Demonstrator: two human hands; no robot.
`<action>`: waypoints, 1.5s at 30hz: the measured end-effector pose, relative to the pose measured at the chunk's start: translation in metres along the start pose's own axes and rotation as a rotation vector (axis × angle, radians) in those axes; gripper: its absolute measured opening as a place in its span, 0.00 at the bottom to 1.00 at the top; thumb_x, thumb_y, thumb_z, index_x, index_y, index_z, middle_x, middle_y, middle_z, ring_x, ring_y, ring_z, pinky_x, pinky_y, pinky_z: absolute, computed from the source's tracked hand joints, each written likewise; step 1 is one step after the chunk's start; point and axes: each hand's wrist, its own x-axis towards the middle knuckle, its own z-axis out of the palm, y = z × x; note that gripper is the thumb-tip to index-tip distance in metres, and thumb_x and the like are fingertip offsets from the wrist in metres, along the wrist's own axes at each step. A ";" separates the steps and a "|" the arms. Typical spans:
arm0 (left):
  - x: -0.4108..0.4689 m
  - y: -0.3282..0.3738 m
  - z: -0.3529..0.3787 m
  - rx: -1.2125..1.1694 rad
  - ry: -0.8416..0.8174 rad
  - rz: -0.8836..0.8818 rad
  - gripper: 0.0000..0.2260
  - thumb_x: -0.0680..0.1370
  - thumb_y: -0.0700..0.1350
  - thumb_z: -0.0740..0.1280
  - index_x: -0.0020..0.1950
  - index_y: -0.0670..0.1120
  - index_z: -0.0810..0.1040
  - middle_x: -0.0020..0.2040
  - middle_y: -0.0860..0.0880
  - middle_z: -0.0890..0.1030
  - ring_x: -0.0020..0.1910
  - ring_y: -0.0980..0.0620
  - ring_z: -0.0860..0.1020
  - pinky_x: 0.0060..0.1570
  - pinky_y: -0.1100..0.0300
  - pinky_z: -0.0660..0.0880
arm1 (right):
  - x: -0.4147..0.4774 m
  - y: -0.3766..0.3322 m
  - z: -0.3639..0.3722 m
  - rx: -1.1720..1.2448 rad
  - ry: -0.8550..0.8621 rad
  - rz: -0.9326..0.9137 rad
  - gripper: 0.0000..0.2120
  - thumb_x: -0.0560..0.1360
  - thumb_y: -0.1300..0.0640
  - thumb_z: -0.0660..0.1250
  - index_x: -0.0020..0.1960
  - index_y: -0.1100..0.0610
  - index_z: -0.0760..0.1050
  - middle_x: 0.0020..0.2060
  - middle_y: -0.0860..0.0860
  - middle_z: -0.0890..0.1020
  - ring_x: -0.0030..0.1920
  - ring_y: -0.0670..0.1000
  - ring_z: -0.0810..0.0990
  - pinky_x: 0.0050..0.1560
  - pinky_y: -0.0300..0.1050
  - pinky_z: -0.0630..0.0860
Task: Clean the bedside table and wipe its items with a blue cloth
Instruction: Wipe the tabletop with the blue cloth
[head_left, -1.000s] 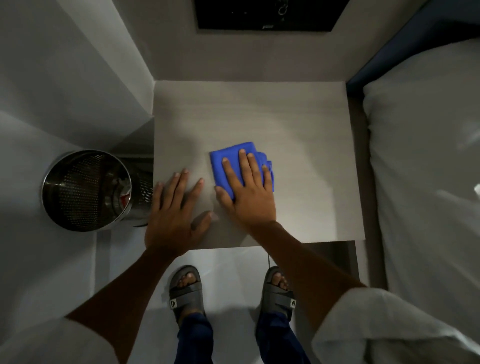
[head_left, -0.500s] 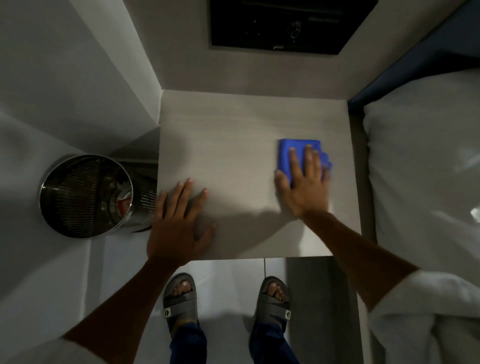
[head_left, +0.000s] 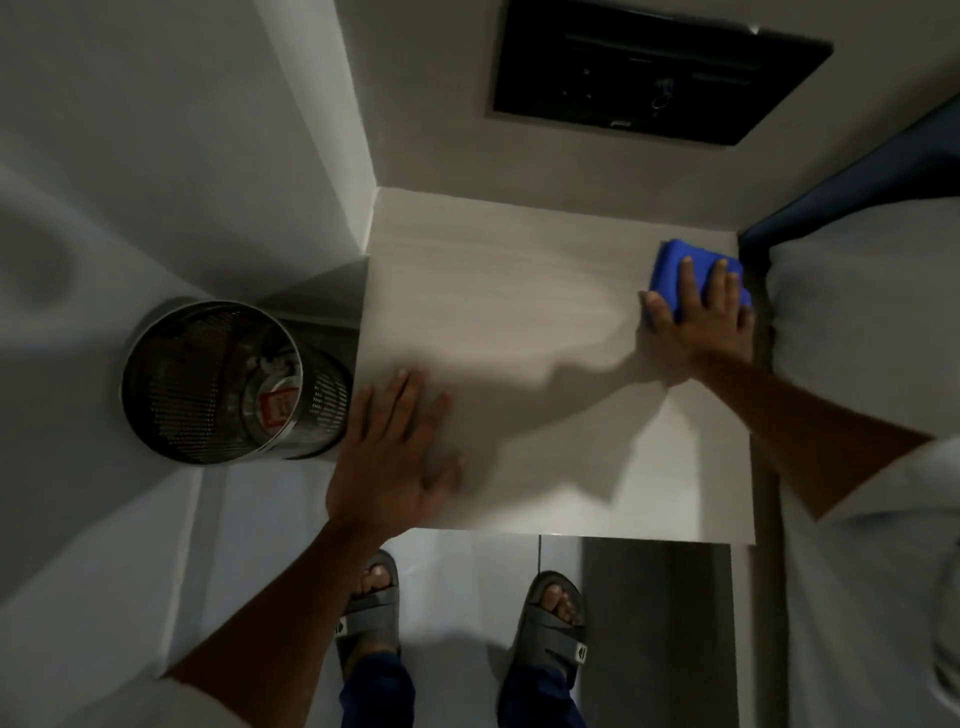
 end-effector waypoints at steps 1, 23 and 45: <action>0.000 0.000 0.001 -0.004 0.009 0.005 0.34 0.76 0.65 0.57 0.78 0.51 0.59 0.79 0.42 0.57 0.79 0.43 0.54 0.75 0.40 0.52 | 0.006 -0.004 -0.003 -0.005 -0.008 0.028 0.36 0.76 0.30 0.45 0.77 0.43 0.38 0.78 0.53 0.38 0.78 0.54 0.37 0.75 0.61 0.41; -0.090 -0.048 0.009 -0.091 -0.063 -0.114 0.32 0.81 0.62 0.48 0.80 0.46 0.49 0.81 0.44 0.50 0.80 0.46 0.49 0.76 0.42 0.53 | -0.109 -0.232 0.054 -0.173 -0.155 -0.585 0.31 0.80 0.36 0.44 0.77 0.44 0.38 0.78 0.54 0.36 0.77 0.56 0.35 0.74 0.63 0.40; -0.069 -0.010 -0.002 -0.029 -0.182 0.125 0.40 0.77 0.69 0.50 0.79 0.42 0.53 0.80 0.37 0.51 0.79 0.39 0.48 0.75 0.40 0.54 | -0.198 -0.013 0.078 -0.012 -0.155 -0.184 0.31 0.80 0.37 0.47 0.78 0.44 0.40 0.78 0.54 0.39 0.78 0.56 0.38 0.75 0.61 0.44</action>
